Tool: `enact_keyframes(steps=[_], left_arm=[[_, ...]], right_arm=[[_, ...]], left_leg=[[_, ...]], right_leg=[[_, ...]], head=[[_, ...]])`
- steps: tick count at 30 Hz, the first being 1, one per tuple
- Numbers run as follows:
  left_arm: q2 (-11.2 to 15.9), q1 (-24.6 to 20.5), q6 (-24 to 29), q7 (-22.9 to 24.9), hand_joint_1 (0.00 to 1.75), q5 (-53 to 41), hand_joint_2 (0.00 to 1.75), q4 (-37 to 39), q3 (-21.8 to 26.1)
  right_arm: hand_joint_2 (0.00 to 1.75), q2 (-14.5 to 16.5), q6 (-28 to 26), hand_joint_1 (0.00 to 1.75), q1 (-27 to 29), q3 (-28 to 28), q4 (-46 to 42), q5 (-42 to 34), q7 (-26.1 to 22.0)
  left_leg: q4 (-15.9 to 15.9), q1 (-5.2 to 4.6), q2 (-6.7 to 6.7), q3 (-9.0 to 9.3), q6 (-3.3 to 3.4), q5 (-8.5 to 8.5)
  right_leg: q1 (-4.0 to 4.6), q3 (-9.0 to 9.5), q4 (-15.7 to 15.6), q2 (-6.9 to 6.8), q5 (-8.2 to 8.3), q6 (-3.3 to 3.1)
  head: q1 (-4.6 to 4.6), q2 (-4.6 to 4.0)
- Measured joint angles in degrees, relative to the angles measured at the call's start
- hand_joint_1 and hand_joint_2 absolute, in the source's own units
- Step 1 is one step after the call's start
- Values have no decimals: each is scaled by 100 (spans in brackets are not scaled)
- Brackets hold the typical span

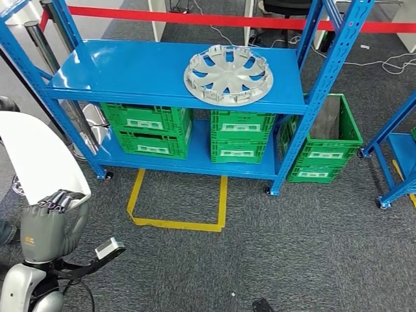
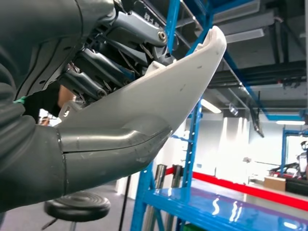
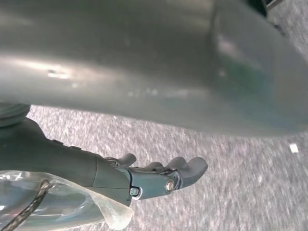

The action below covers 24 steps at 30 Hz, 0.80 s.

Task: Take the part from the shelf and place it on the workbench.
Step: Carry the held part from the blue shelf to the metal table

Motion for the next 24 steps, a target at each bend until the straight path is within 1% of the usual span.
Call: enact_keyframes(steps=[1,2,3,4,5,6,7,8,9,10,11,12,13,14,15,16,17,18,19,20,21,22,23,24], left_arm=[[0,1,0,-1,175,0,175,0,1],[1,1,0,-2,175,0,175,1,1],[1,1,0,-4,175,0,175,1,2],[1,1,0,-7,175,1,175,1,2],[1,-1,0,-9,175,1,175,1,2],[0,-2,1,-12,175,2,175,-2,2],[-1,-2,1,-15,175,2,175,-5,3],[-2,-2,2,-17,175,3,175,-8,3],[-3,1,2,-19,175,4,175,-11,4],[-4,1,2,-19,175,7,175,-11,4],[-4,-2,3,-20,175,9,175,-11,4],[-5,-6,3,-22,175,13,175,-11,4],[-5,-9,4,-26,175,15,175,-11,4],[-5,-10,4,-30,175,16,175,-11,4],[-5,-8,4,-36,175,17,175,-11,4],[-5,-5,4,-40,175,17,175,-11,4],[-6,-2,4,-44,175,17,175,-11,3],[-7,0,5,-48,175,17,175,-11,3],[-7,3,5,-50,175,17,175,-11,2],[-9,5,7,-51,175,17,175,-11,2],[-11,7,10,-52,175,17,175,-12,2],[-13,10,13,-52,175,17,175,-14,2],[-14,10,16,-52,175,17,175,-16,2],[-15,11,19,-52,175,17,175,-19,1]], right_arm=[[0,3,2,0,0,1,0,2,2],[0,6,2,0,0,1,0,3,4],[0,9,1,0,-1,2,0,4,7],[0,11,0,0,-3,4,0,6,10],[0,13,-1,0,-6,6,-1,6,12],[0,13,-2,0,-13,7,-2,6,13],[0,14,-3,0,-19,9,-3,6,14],[0,14,-4,0,-22,11,-4,6,15],[0,15,-4,0,-22,15,-4,6,15],[0,16,-4,0,-15,19,-4,5,17],[0,16,-4,0,-9,24,-3,5,19],[0,16,-4,0,-1,27,-3,5,22],[0,16,-3,0,4,31,-2,5,24],[0,16,-3,0,6,35,-2,5,25],[0,16,-2,0,8,39,-2,5,25],[0,16,-2,0,9,42,-2,5,24],[0,16,-3,0,10,44,-2,5,24],[0,16,-3,0,11,46,-2,5,24],[0,16,-4,0,10,47,-2,5,23],[0,16,-5,0,6,48,-3,5,22],[0,15,-7,0,-2,49,-4,5,20],[0,15,-9,0,-14,50,-5,5,17],[0,15,-11,0,-24,52,-7,5,13],[0,15,-13,0,-30,54,-7,5,10]], left_leg=[[305,21,0,-24,-33,-93],[457,40,1,12,-63,-47],[422,61,1,126,-91,99],[197,85,2,327,-121,271],[-136,101,0,572,-157,345],[-492,105,-9,802,-157,342],[-770,104,-17,961,-137,288],[-921,90,-25,1025,-96,218],[-978,76,-30,1020,-28,220],[-986,78,-20,972,29,262],[-992,78,-7,919,85,318],[-1003,81,7,855,142,382],[-1012,84,21,777,188,450],[-1011,73,26,693,218,518],[-1008,63,28,597,235,589],[-1006,52,29,497,239,666],[-1003,42,30,395,240,743],[-1001,32,31,296,237,818],[-1000,24,29,204,231,894],[-999,20,27,130,221,966],[-996,13,23,73,202,1034],[-998,12,23,35,176,1103],[-1016,18,26,18,144,1174],[-1047,24,30,9,106,1253]], right_leg=[[-5,-100,57,-9,32,7],[-15,-206,123,-17,60,20],[-30,-314,198,-23,83,37],[-47,-422,281,-25,102,60],[-53,-524,364,-24,118,86],[-53,-610,441,-20,136,115],[-46,-678,497,-15,166,148],[-37,-727,524,-10,210,183],[-37,-757,528,-6,262,220],[-47,-786,527,2,295,257],[-57,-824,554,13,242,294],[-68,-881,662,25,79,329],[-78,-953,874,36,-178,359],[-82,-1031,1179,41,-484,381],[-84,-1098,1537,43,-739,393],[-84,-1125,1850,43,-866,396],[-82,-1094,2043,43,-847,390],[-79,-984,2075,44,-706,375],[-74,-775,1907,45,-503,348],[-64,-480,1569,49,-355,310],[-44,-127,1090,51,-330,270],[-27,193,609,53,-395,239],[-5,403,261,58,-485,219],[14,502,50,60,-543,206]], head=[[0,0],[0,0],[0,0],[-2,0],[-7,0],[-9,0],[-13,0],[-14,0],[-14,0],[-15,0],[-13,0],[-5,0],[4,0],[11,0],[17,0],[17,0],[16,0],[16,0],[16,0],[16,0],[18,0],[16,0],[17,0],[20,0]])
